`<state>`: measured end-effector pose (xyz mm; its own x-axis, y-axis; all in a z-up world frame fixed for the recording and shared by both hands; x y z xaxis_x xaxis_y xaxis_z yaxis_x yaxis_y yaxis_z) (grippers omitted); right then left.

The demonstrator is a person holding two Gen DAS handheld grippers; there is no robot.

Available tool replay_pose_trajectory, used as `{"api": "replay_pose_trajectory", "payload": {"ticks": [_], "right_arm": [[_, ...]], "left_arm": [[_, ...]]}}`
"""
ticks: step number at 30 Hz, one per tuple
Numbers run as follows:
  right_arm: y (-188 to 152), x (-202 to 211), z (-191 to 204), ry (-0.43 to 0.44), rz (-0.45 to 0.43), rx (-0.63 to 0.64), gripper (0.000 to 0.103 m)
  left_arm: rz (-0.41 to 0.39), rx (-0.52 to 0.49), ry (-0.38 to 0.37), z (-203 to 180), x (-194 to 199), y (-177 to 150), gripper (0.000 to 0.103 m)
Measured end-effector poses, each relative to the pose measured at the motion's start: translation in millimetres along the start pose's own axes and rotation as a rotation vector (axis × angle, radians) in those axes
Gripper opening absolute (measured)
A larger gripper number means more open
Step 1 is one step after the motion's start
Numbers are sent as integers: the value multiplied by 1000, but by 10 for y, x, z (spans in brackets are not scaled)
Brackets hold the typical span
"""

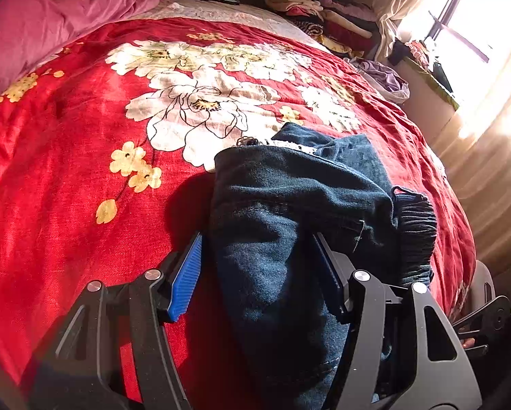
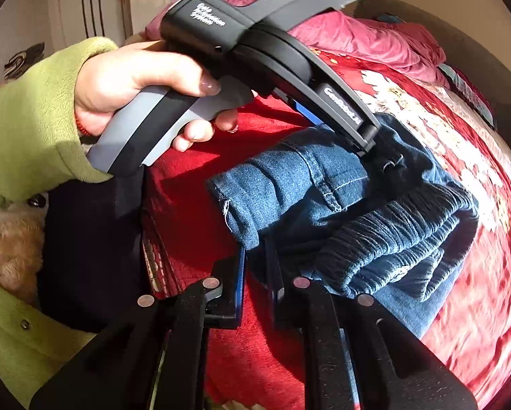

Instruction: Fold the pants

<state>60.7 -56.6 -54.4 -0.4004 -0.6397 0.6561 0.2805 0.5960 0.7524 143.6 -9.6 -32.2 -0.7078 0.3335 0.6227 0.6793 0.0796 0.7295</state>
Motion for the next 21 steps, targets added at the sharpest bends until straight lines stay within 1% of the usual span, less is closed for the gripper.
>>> {"api": "replay_pose_trajectory", "payload": {"ticks": [2, 5, 12, 14, 17, 21], "right_arm": [[12, 47, -9, 4, -16, -34, 21], [48, 110, -19, 0, -33, -54, 28], [128, 104, -18, -15, -27, -39, 37], [143, 98, -10, -16, -23, -41, 41], [154, 103, 23, -19, -21, -41, 43], [212, 132, 21, -19, -34, -49, 44]], "left_arm": [[-14, -20, 11, -29, 57, 8, 53], [-34, -25, 17, -54, 146, 21, 53], [-73, -19, 8, -77, 332, 57, 53], [-82, -17, 9, -71, 366, 61, 53], [-92, -13, 6, -65, 417, 65, 53], [-107, -16, 5, -72, 491, 63, 53]]}}
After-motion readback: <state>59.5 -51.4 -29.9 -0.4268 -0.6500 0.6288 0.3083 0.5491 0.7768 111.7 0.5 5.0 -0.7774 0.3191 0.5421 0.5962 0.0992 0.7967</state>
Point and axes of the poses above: each gripper's, at about its wrist camera, not at the fingertips, and x roughly against the way its jaws point, z to its left, y to its top, the point moved 2 cm from there along -x, roughly the way its jaws point, and after that the axes turned 11 degrees about -z, right-handed, at the moved point
